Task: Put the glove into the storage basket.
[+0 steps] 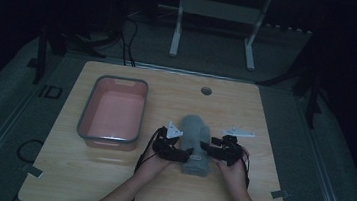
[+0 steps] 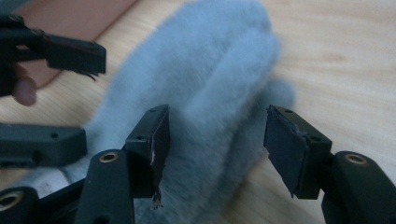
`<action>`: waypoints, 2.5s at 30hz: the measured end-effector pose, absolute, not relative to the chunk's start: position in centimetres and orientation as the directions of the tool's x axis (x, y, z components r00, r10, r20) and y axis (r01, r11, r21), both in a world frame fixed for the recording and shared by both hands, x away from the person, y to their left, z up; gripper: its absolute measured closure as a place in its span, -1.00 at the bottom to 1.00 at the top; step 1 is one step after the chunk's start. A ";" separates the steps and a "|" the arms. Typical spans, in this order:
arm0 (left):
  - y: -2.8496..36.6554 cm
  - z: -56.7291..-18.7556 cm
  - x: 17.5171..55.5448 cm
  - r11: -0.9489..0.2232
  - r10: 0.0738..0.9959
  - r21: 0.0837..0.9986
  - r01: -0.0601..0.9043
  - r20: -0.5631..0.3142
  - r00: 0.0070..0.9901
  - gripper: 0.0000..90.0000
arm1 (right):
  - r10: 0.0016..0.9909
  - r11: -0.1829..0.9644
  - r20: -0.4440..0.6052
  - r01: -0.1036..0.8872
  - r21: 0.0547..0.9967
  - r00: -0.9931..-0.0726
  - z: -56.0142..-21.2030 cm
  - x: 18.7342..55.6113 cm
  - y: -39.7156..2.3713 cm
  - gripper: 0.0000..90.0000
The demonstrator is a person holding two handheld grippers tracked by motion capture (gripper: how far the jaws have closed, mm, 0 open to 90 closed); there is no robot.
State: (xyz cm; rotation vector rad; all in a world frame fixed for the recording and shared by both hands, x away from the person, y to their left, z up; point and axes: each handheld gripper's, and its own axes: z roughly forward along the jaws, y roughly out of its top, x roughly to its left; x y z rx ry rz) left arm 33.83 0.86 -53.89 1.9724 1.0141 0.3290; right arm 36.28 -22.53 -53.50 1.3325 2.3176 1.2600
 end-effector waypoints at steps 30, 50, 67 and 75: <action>0.5 -56.1 37.3 -0.291 0.618 0.685 0.668 -0.398 0.678 0.28 | 0.699 0.271 0.369 0.705 0.656 -0.612 -55.6 37.5 -23.0 0.46; 0.9 -54.3 35.9 -0.284 0.572 0.773 0.568 -0.338 0.747 0.74 | 0.680 0.256 0.356 0.662 0.704 -0.641 -53.9 36.4 -23.2 0.75; 3.1 -47.8 36.2 -0.307 0.529 0.830 0.466 -0.258 0.809 0.74 | 0.653 0.194 0.338 0.581 0.790 -0.678 -47.8 35.6 -22.1 0.77; 4.5 -45.8 36.6 -0.328 0.536 0.836 0.439 -0.219 0.816 0.74 | 0.649 0.188 0.332 0.567 0.802 -0.685 -45.9 36.1 -20.7 0.77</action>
